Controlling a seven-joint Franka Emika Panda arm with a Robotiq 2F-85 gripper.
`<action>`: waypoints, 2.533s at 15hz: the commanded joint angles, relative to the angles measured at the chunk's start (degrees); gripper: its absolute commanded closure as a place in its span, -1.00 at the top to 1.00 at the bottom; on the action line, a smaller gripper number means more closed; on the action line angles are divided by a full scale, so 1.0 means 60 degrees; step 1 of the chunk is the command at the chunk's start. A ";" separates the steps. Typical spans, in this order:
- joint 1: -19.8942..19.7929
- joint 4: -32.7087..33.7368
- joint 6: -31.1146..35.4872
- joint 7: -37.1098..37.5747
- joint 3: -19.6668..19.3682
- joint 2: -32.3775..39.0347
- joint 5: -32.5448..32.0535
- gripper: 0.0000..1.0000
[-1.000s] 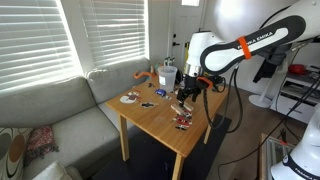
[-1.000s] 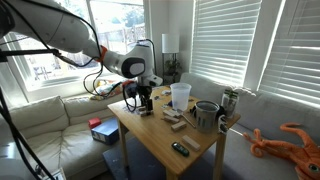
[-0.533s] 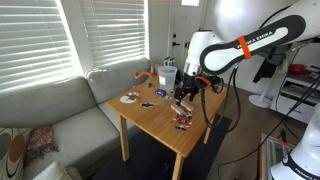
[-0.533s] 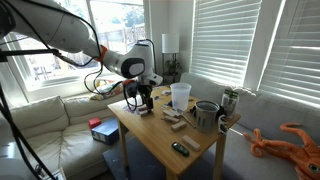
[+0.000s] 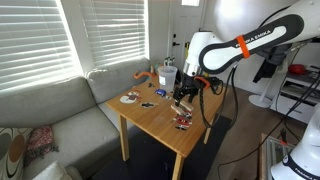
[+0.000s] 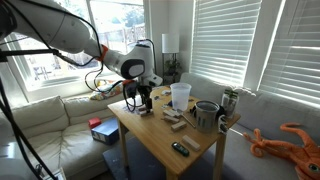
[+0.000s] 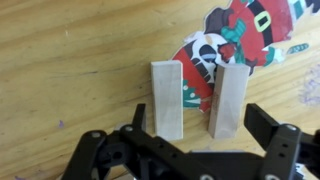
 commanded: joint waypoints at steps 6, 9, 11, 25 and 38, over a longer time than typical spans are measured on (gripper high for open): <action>0.0118 0.0099 -0.0008 -0.0294 -0.0012 0.0248 0.0478 1.00; 0.0135 0.0127 -0.0019 -0.0362 -0.0020 0.0287 0.0738 1.00; 0.0139 0.0132 -0.0009 -0.0411 -0.0022 0.0290 0.0940 1.00; -0.0028 -0.0089 -0.0096 -0.0698 -0.0196 -0.0267 0.0908 1.00; -0.1325 -0.1064 -0.0984 -0.1640 -0.1095 -0.1760 -0.2005 1.00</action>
